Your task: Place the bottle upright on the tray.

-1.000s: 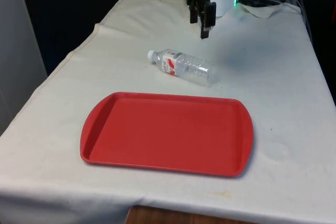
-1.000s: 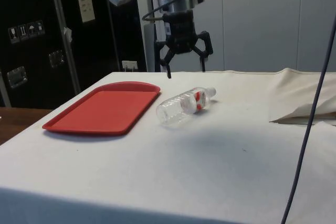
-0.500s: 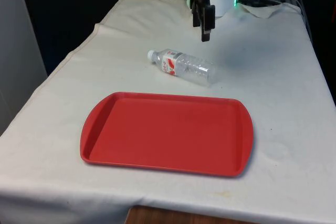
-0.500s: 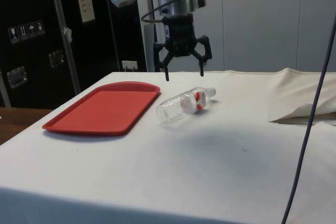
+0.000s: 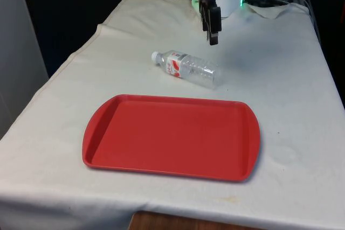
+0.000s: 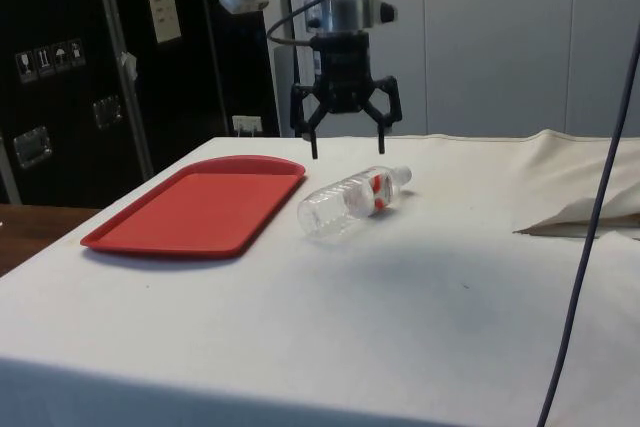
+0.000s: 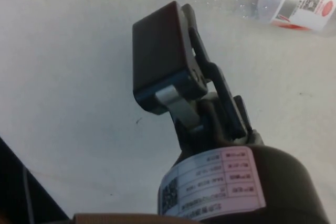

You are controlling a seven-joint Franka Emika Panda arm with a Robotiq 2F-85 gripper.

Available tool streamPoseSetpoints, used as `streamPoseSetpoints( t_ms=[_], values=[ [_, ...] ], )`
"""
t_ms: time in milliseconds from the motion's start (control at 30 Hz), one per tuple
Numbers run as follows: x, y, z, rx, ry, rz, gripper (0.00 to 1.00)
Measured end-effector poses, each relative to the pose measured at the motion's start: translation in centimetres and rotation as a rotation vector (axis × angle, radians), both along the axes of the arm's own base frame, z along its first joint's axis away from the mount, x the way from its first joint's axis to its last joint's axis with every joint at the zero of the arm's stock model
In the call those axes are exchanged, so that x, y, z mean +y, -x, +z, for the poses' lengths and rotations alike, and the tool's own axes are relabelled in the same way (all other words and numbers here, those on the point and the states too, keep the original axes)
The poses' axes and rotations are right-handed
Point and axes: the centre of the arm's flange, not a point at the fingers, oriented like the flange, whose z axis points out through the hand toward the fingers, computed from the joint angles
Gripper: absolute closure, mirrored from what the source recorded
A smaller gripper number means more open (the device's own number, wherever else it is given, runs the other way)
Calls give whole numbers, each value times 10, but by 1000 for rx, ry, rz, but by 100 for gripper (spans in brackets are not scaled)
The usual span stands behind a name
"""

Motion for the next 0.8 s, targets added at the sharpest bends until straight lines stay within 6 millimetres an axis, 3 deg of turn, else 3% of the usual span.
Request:
streamPoseSetpoints(
  t_ms=[800],
  values=[
    [-1, 7, -9, -8, -113, -93, 0]
  ],
)
